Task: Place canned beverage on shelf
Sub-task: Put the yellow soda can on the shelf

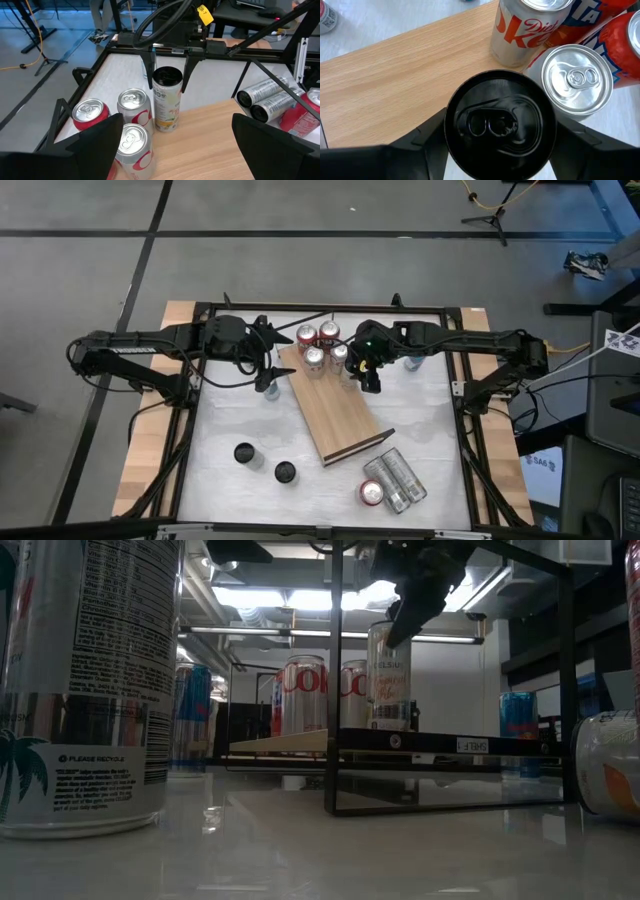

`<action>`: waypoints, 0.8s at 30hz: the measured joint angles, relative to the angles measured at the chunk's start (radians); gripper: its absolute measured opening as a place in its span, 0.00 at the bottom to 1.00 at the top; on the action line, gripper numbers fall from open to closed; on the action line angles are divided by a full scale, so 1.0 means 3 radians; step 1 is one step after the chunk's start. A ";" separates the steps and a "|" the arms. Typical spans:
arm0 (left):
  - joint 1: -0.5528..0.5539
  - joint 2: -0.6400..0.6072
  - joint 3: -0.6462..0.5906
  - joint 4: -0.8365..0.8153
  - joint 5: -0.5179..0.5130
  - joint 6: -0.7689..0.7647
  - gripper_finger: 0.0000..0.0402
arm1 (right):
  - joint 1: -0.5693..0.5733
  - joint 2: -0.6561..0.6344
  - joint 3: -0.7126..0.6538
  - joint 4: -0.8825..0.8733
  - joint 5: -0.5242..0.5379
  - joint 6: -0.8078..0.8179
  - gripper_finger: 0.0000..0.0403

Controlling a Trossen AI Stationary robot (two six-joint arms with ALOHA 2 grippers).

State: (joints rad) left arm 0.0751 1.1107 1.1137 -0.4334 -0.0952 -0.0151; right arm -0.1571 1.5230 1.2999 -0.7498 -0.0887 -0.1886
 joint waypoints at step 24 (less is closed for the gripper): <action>0.0001 0.0000 0.0000 0.0000 0.0000 0.0000 0.91 | 0.0000 0.0010 -0.0010 -0.0003 -0.0004 0.0011 0.96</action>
State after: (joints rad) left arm 0.0753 1.1107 1.1137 -0.4335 -0.0952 -0.0151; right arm -0.1570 1.5261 1.2970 -0.7508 -0.0898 -0.1852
